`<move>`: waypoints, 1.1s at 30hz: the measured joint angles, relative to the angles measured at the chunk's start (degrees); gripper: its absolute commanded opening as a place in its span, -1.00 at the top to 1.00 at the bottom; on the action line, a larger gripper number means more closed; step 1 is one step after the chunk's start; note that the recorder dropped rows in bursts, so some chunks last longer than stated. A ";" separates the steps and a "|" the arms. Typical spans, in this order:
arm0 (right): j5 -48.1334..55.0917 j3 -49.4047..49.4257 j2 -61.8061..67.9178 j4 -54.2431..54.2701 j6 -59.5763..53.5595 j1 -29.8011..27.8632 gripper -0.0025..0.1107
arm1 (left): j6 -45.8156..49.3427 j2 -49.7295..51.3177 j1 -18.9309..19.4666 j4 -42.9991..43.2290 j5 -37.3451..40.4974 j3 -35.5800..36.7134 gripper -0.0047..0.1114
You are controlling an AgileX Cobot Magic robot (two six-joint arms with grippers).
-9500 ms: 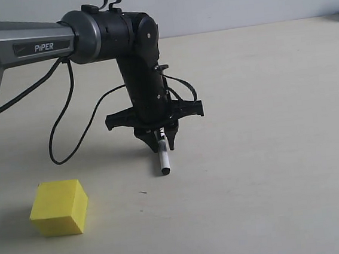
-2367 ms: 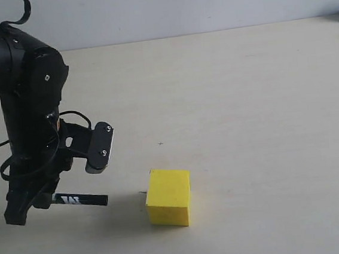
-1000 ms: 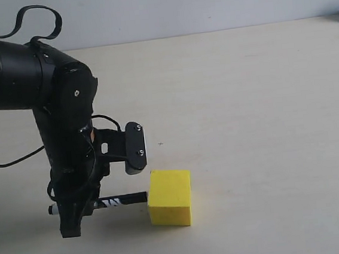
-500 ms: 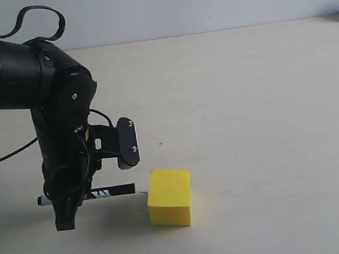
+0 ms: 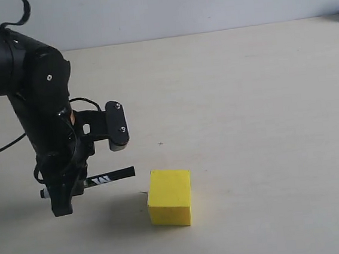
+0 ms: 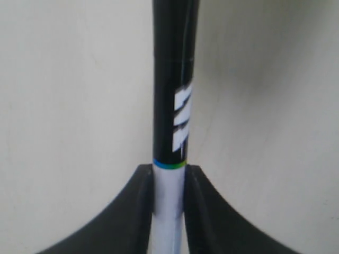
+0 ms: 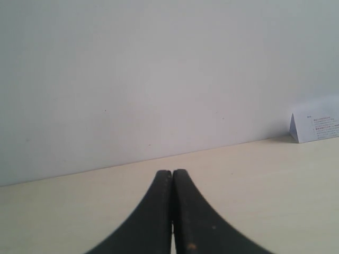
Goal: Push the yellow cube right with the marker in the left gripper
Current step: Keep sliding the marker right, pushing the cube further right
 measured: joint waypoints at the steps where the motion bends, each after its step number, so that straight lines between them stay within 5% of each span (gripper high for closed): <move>1: 0.00 0.00 0.00 0.00 0.00 0.00 0.96 | 0.54 -0.12 0.28 0.00 -0.25 0.11 0.92; 20: 0.00 0.00 0.00 0.00 0.00 0.00 0.96 | 17.17 -0.11 0.29 -3.19 -2.48 1.99 0.92; 33: 0.00 0.00 0.00 0.00 0.00 0.00 0.96 | 12.83 1.83 0.29 -0.12 0.08 1.99 0.92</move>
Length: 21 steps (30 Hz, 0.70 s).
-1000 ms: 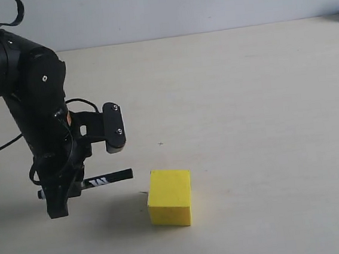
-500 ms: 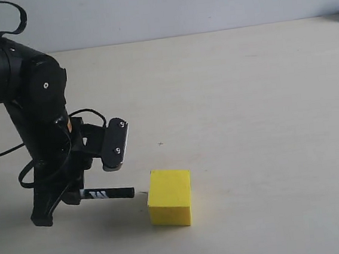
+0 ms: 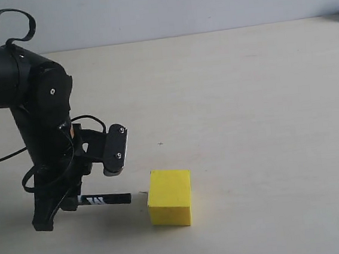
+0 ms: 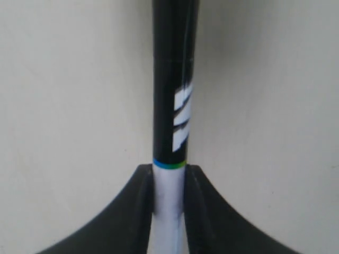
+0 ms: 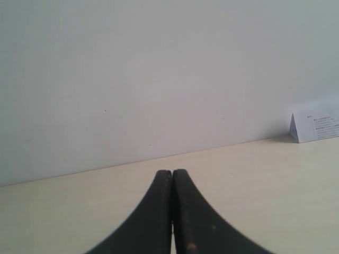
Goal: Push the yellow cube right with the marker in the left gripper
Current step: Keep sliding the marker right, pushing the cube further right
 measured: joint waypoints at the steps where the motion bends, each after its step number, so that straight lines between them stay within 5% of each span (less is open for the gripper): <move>1: 0.00 0.00 0.00 0.00 0.00 0.00 0.96 | -0.89 0.27 0.00 0.21 0.13 0.00 0.92; 13: 0.00 0.00 0.00 0.00 0.00 0.00 0.96 | -11.10 3.67 -11.48 0.59 0.61 -7.26 0.92; 21: 0.00 0.00 0.00 0.00 0.00 0.00 0.96 | -13.10 4.87 -10.87 0.83 7.67 -9.47 0.92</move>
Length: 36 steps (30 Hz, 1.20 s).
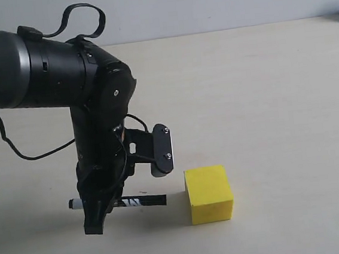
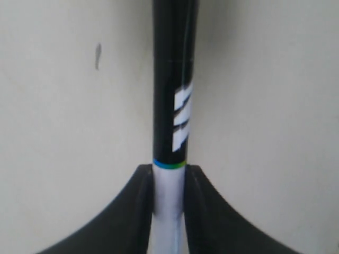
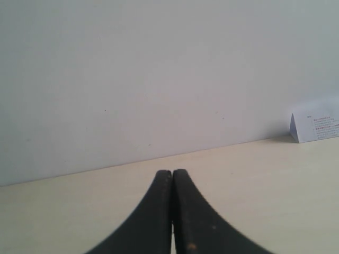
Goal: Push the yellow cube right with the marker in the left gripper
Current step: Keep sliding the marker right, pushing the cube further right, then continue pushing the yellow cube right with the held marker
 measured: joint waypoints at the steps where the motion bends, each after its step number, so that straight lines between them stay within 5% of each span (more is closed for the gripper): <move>1: 0.00 0.00 0.00 0.00 0.00 0.00 0.96 | -0.30 0.08 0.00 0.28 0.58 0.00 0.92; 12: 0.00 0.00 0.00 0.00 0.00 0.00 0.96 | -0.80 0.12 -2.49 0.55 -1.12 0.05 0.92; 20: 0.00 0.00 0.00 0.00 0.00 0.00 0.96 | -1.62 4.47 -8.04 -1.17 0.07 -10.09 0.92; 36: 0.00 0.00 0.00 0.00 0.00 0.00 0.96 | -7.44 6.03 -7.38 0.09 7.74 -12.54 0.92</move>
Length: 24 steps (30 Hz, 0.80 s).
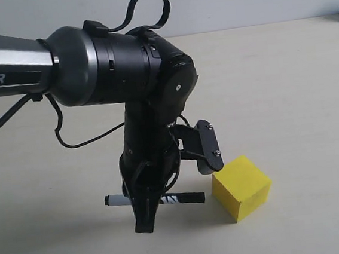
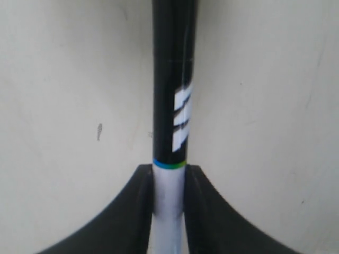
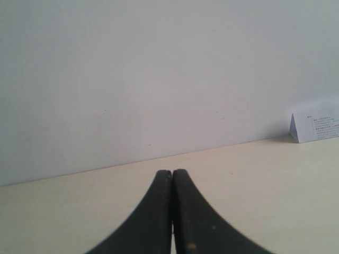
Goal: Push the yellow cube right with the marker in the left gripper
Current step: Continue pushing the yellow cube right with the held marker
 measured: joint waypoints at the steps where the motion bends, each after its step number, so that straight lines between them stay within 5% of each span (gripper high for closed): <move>1: 0.00 0.00 0.00 0.00 0.00 0.00 0.96 | -0.25 0.00 0.00 0.10 0.08 0.00 0.92; 24: 0.00 0.00 0.00 0.00 0.00 0.00 0.96 | -7.10 -2.81 0.00 2.48 -13.17 7.12 0.92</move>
